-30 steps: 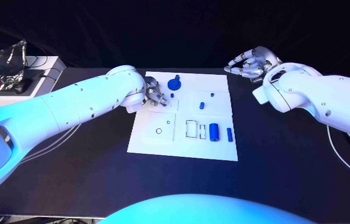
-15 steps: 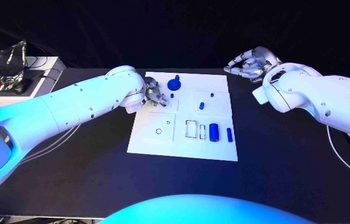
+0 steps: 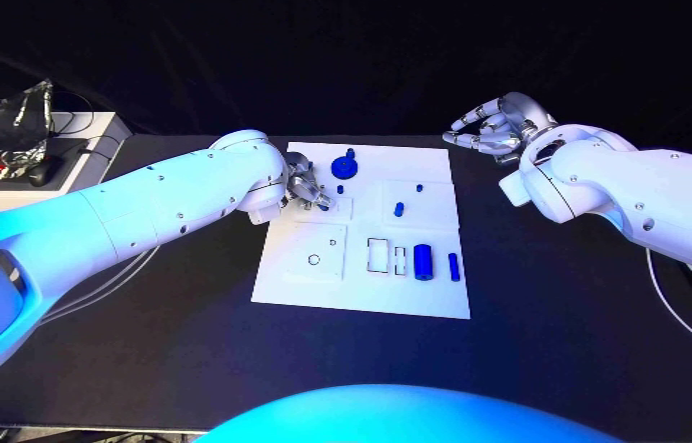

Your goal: Assemble the parts on the task board

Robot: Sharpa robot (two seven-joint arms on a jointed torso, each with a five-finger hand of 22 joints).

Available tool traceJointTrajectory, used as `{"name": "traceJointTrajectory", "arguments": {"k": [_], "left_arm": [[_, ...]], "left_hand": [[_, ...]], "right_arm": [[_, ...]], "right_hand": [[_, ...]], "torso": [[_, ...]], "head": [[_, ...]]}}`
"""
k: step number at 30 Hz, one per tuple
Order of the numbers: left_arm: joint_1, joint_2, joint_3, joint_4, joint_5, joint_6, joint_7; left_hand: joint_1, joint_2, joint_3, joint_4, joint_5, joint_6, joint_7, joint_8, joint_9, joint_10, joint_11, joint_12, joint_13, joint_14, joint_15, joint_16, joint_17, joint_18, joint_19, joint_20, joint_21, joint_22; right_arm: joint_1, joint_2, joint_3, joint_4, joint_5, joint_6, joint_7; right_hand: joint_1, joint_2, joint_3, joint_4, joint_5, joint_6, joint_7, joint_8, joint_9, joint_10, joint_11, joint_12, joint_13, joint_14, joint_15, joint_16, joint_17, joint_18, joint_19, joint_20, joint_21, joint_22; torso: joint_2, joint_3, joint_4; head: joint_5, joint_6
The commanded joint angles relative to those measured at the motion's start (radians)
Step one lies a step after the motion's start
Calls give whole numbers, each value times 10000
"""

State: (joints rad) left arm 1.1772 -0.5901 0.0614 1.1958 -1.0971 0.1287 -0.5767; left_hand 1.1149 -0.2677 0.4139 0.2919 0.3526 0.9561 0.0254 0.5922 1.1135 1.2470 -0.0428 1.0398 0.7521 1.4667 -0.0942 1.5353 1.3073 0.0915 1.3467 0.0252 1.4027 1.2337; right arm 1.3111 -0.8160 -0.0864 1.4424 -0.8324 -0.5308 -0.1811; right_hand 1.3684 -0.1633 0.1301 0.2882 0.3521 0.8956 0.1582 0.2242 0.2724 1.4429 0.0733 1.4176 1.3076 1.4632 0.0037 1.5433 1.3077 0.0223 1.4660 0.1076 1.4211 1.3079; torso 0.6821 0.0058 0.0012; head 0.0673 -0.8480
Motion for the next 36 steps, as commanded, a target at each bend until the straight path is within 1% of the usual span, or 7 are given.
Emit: {"name": "traceJointTrajectory", "arguments": {"k": [1,5,11,20,27,30,36], "left_arm": [[-47,26,-28,22,111,25,-29],[-47,28,-27,39,120,-22,-8],[-48,28,-25,59,133,-154,11],[-49,11,-21,87,116,-308,41],[-92,-199,57,390,294,-395,105],[-108,-317,181,589,657,-450,161],[-119,-534,809,889,1396,-563,346]], "left_hand": [[-155,37,-223,6,-166,22,62,-79,-7,-18,77,-22,-10,827,61,-31,1902,-135,-51,20,-45,-4],[-210,246,-876,11,-560,34,55,-123,-24,-19,73,-1,-18,829,60,-29,1906,-136,-38,25,-47,13],[-119,537,-1782,22,-656,40,52,-174,-46,-20,72,21,-30,833,61,-25,1912,-138,-24,30,-48,32],[-83,602,-1929,22,-692,45,49,-180,-49,-15,69,30,-26,831,59,-29,1905,-137,-24,29,-49,33],[-49,676,-2135,26,-733,47,47,-188,-52,-30,68,14,-62,826,56,-40,1884,-131,-40,28,-64,7],[-7,799,-2463,29,-735,-107,99,-266,-68,-168,109,-90,-222,775,86,-129,1719,-94,-158,40,-160,-156],[258,1188,-3236,31,-709,-953,474,-516,-359,-1463,456,-1020,-1633,467,385,-526,968,90,-840,253,-703,-1012]], "right_arm": [[-4,2,3,1,-47,92,116],[-4,5,3,-3,-47,99,118],[-4,8,3,-9,-47,103,117],[-5,9,3,-21,-47,99,120],[-9,1,3,-26,-47,84,133],[-12,-7,3,-38,-47,77,138],[-16,-23,3,-83,-43,67,143]], "right_hand": [[-83,18,46,14,58,-48,-8,60,9,-46,-6,-29,1162,823,-61,-52,1546,139,432,-83,-37,1624],[-93,15,50,13,58,-56,-8,70,15,-49,-6,-32,1160,821,-61,-55,1538,139,432,-83,-39,1623],[-89,8,53,6,59,-61,-9,75,18,-45,-6,-27,1164,826,-62,-48,1560,134,439,-84,-21,1635],[-89,8,53,6,59,-61,-9,75,18,-45,-6,-27,1164,826,-62,-48,1560,134,439,-84,-21,1635],[-77,-4,64,-3,60,-72,-10,90,27,-47,-8,-29,1162,821,-63,-56,1539,139,432,-84,-42,1623],[-77,-4,64,-3,60,-72,-10,90,27,-47,-8,-29,1162,821,-63,-56,1539,139,432,-84,-42,1623],[-77,-4,64,-3,60,-72,-10,90,27,-47,-8,-29,1162,821,-63,-56,1539,139,432,-84,-42,1623]], "torso": [[0,1,1],[1,-3,3],[0,1,-2],[4,-3,3],[5,-14,-8],[4,-22,-4],[10,-12,-3]], "head": [[0,-1],[-1,-5],[1,9],[-5,5],[-19,50],[-34,68],[-48,134]]}}
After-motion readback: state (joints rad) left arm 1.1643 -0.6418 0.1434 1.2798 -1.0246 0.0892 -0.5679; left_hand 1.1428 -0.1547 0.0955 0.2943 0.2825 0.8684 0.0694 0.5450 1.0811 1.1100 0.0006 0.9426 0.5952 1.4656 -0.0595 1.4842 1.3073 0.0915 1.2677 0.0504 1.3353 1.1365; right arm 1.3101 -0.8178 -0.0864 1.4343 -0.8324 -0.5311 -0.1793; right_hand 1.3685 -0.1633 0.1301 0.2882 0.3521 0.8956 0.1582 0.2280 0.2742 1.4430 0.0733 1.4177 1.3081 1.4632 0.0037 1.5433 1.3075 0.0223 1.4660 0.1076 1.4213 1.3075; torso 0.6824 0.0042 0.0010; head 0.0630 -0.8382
